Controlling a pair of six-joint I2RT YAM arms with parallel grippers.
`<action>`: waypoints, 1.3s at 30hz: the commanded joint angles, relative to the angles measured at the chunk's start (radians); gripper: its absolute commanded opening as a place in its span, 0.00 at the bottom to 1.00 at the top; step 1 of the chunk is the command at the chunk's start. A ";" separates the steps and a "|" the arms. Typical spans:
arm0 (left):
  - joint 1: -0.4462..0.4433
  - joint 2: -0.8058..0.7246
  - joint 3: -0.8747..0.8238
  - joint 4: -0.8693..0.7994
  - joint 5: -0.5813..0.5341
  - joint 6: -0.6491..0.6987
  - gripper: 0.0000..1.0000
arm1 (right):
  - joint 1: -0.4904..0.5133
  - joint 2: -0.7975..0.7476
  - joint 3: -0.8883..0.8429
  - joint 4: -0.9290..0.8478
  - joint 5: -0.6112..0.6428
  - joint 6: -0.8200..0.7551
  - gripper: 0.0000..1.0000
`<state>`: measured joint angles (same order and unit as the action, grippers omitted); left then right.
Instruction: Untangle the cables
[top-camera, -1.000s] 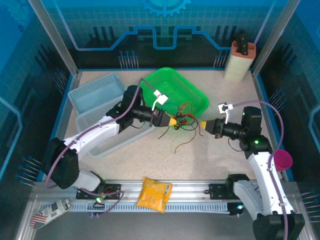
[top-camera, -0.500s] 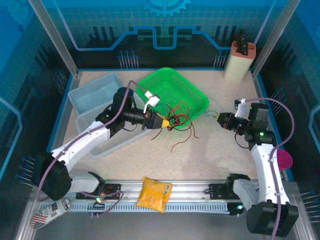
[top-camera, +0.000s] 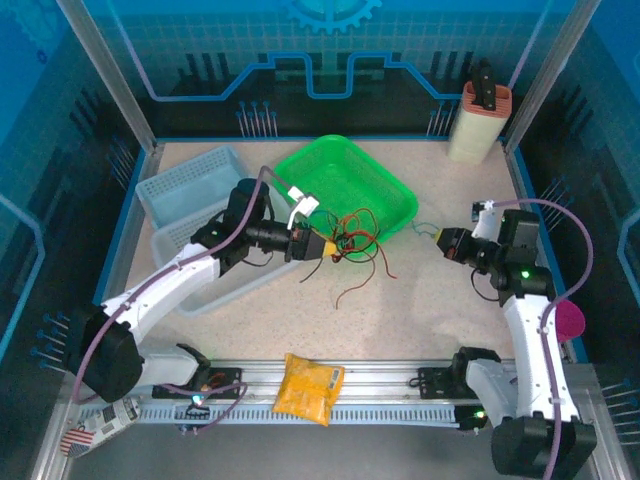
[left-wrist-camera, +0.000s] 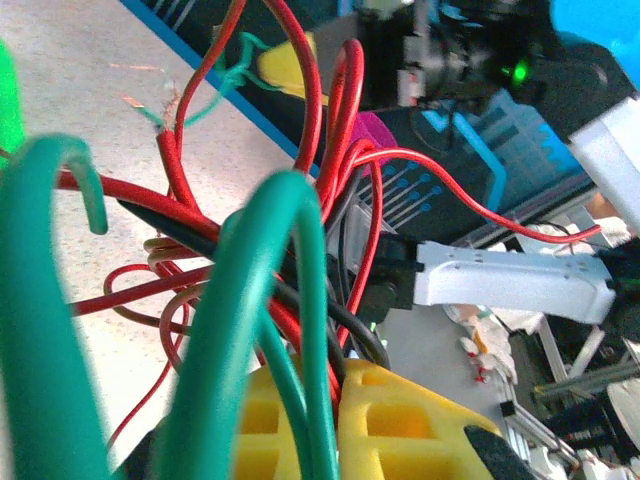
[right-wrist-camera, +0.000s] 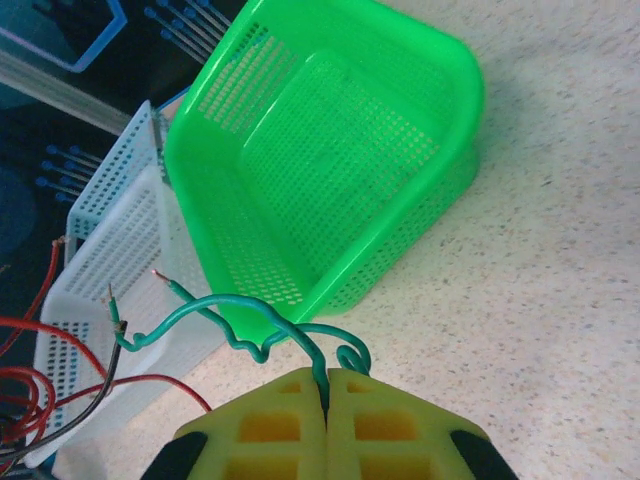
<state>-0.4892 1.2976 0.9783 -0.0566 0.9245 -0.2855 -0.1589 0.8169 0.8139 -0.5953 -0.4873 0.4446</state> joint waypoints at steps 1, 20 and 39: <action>0.035 -0.027 -0.011 0.019 -0.017 -0.003 0.00 | -0.021 -0.067 0.027 -0.071 0.131 0.003 0.00; 0.124 -0.122 -0.099 0.010 0.097 0.021 0.00 | -0.037 -0.061 -0.008 0.099 0.164 0.141 0.00; 0.146 -0.132 -0.131 0.065 0.128 0.017 0.00 | 0.432 0.517 0.075 0.596 0.488 0.300 0.00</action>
<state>-0.3550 1.1954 0.8612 -0.0288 1.0126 -0.2855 0.2214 1.2736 0.8307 -0.1085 -0.0998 0.7307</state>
